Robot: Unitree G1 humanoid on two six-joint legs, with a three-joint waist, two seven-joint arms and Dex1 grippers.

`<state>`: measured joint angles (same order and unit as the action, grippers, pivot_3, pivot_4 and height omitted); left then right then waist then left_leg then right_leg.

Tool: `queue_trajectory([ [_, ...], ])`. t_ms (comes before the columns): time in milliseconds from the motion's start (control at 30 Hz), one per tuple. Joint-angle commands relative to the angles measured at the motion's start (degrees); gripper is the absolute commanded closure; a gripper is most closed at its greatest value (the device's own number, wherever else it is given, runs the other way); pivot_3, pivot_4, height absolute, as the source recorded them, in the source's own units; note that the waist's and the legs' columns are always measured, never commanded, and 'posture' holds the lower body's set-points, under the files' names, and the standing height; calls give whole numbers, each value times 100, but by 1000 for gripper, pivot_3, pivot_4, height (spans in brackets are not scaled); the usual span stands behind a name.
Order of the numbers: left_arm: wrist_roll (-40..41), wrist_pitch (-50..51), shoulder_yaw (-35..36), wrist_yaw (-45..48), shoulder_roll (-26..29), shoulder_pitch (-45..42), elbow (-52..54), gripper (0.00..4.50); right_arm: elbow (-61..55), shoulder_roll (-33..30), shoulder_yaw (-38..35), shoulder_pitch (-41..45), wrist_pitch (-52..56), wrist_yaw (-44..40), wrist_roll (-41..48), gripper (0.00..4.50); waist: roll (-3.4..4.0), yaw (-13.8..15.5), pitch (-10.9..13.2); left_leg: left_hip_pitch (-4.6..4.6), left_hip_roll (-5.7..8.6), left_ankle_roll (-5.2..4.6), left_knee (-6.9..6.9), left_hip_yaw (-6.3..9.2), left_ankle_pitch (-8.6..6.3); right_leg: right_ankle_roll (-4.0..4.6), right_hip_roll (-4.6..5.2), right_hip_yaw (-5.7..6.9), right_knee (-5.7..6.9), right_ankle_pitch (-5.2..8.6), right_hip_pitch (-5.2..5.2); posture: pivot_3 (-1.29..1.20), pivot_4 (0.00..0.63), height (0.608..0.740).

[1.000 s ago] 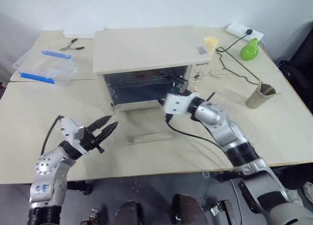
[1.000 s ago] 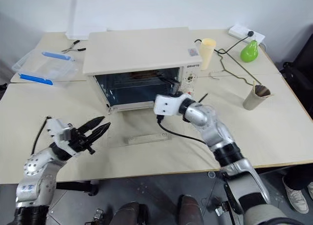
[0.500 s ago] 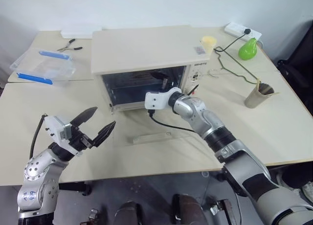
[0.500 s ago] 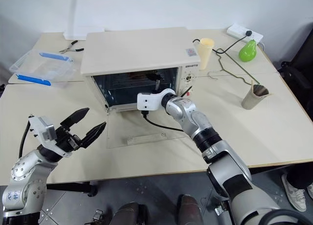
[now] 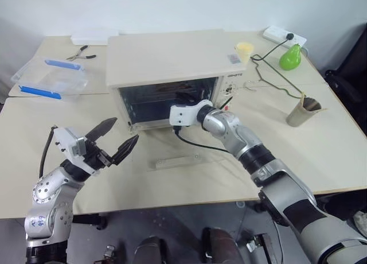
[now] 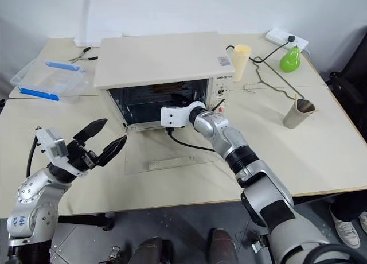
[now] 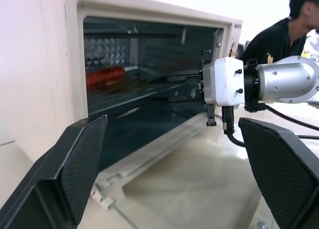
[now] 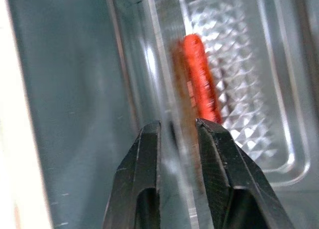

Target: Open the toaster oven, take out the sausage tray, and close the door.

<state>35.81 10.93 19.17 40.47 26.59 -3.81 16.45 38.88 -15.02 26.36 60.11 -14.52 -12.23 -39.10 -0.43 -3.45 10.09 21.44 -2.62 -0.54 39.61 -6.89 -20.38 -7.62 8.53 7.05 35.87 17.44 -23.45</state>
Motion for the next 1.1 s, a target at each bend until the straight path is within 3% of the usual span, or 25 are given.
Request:
queue_trajectory([
  [33,175,78,29,56,72,-221,-87,0,-357,-112,-141,218,-301,-109,227,3408,1,-1,0,1,0,0,0,0,0,0,0,0,0,0,-1,0,150,740],
  [333,144,55,43,262,136,-571,-428,0,-124,-142,-55,76,-169,-365,248,3408,1,-13,0,1,4,0,-2,0,0,0,-1,5,0,0,-1,0,150,740],
  [500,132,50,25,304,128,-572,-439,0,-180,-111,-58,51,-115,-306,239,4474,1,-11,0,1,4,0,-2,0,0,0,-1,4,0,0,-1,0,150,740],
  [1100,-21,-92,-301,492,17,-1311,-1028,0,-1705,-470,-285,-350,-143,-1174,694,4474,0,-18,0,1,7,2,-8,0,0,0,-2,16,-3,0,-3,0,150,740],
])
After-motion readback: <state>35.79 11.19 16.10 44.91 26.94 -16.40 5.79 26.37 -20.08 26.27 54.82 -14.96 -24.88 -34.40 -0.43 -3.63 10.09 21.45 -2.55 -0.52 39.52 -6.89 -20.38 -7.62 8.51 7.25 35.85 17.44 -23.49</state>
